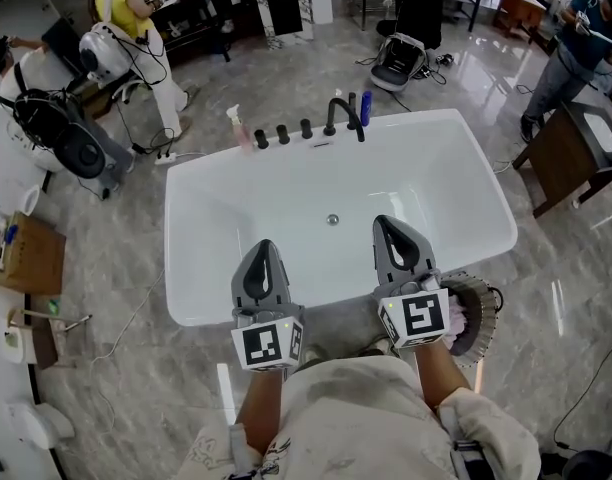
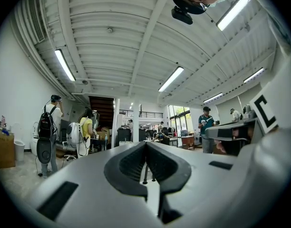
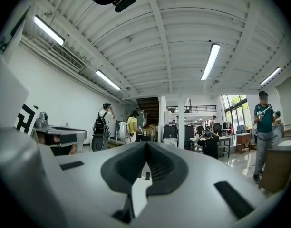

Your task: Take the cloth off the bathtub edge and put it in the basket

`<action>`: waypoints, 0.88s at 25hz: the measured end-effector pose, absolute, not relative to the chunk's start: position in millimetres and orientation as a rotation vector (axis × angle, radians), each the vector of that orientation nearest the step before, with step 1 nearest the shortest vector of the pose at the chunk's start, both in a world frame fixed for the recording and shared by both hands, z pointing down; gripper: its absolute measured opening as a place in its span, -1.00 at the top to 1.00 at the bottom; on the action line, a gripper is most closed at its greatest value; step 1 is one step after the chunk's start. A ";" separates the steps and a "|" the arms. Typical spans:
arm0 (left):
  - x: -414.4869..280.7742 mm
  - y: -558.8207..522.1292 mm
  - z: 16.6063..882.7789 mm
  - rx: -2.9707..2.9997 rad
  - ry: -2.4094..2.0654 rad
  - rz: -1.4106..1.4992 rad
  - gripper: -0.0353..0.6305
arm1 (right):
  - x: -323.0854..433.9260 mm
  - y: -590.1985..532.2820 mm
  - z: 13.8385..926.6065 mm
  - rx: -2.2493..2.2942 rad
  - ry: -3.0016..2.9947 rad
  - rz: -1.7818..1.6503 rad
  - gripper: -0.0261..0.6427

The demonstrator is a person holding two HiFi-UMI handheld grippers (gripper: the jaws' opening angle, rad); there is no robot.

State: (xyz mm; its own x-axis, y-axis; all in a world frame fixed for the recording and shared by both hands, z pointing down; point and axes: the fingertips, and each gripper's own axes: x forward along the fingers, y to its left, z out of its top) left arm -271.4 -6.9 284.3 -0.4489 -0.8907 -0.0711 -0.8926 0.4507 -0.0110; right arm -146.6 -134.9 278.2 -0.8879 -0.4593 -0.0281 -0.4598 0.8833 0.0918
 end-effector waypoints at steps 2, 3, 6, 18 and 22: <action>-270.9 -10.0 285.4 -1.618 2.618 0.045 0.88 | -146.7 -137.3 279.0 -0.752 3.053 0.152 0.96; -270.4 -11.5 285.5 -1.621 2.616 0.045 0.88 | -146.4 -139.0 279.6 -0.760 3.058 0.153 0.95; -269.3 -15.4 286.5 -1.629 2.608 0.043 0.88 | -144.3 -142.6 281.9 -0.778 3.064 0.154 0.96; -272.0 -29.1 292.7 -1.648 2.603 0.037 0.88 | -145.6 -154.8 292.2 -0.802 3.079 0.142 0.95; -270.6 -29.7 294.7 -1.643 2.608 0.042 0.88 | -145.2 -155.3 295.9 -0.786 3.083 0.156 0.95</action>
